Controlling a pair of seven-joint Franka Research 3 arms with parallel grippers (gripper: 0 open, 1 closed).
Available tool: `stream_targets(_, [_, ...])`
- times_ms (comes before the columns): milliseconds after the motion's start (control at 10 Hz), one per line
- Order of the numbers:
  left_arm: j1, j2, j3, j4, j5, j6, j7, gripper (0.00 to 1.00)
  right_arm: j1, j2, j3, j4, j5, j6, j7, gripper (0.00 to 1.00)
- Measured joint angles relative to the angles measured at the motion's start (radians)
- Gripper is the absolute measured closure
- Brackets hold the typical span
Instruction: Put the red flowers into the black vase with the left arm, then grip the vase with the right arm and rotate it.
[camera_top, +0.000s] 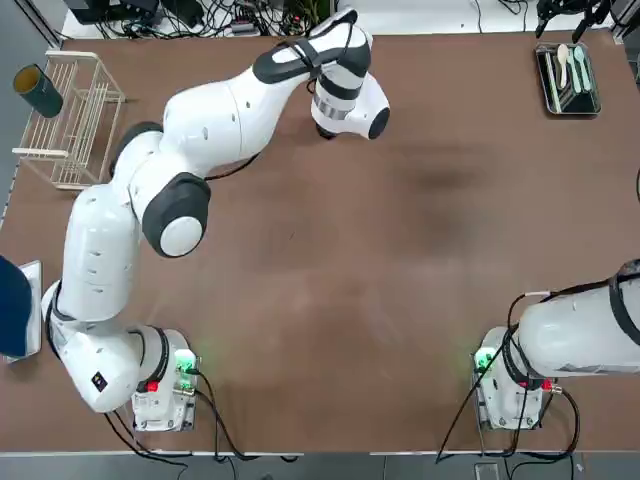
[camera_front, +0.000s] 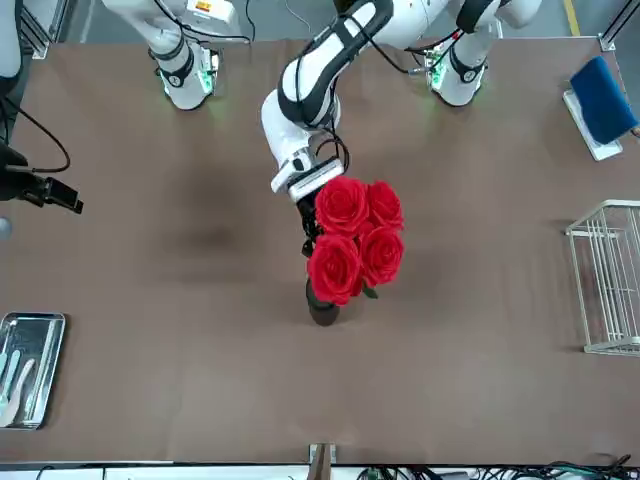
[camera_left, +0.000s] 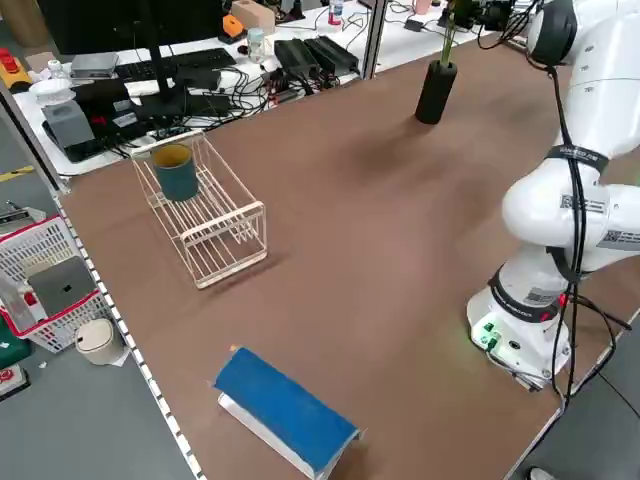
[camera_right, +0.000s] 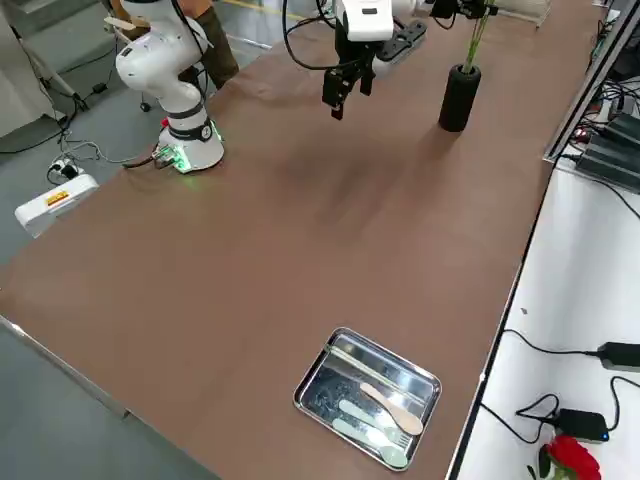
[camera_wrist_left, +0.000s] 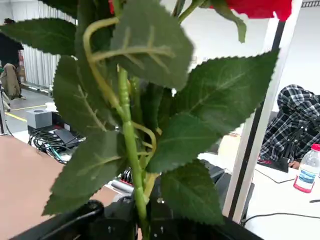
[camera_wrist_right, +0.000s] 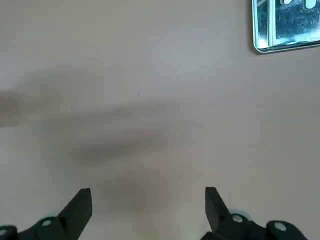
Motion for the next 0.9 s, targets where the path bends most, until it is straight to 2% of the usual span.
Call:
stream_targets(400, [-0.001,0.059,0.004,0.001,0.013,0.000,-0.056,0.93,0.001,0.000,0.000,0.000,0.000,0.000,0.000,0.00])
stream_targets(900, [-0.007,0.091,0.004,0.005,0.018,0.002,-0.084,0.91,0.001,0.000,0.000,0.000,0.000,0.000,0.000,0.00])
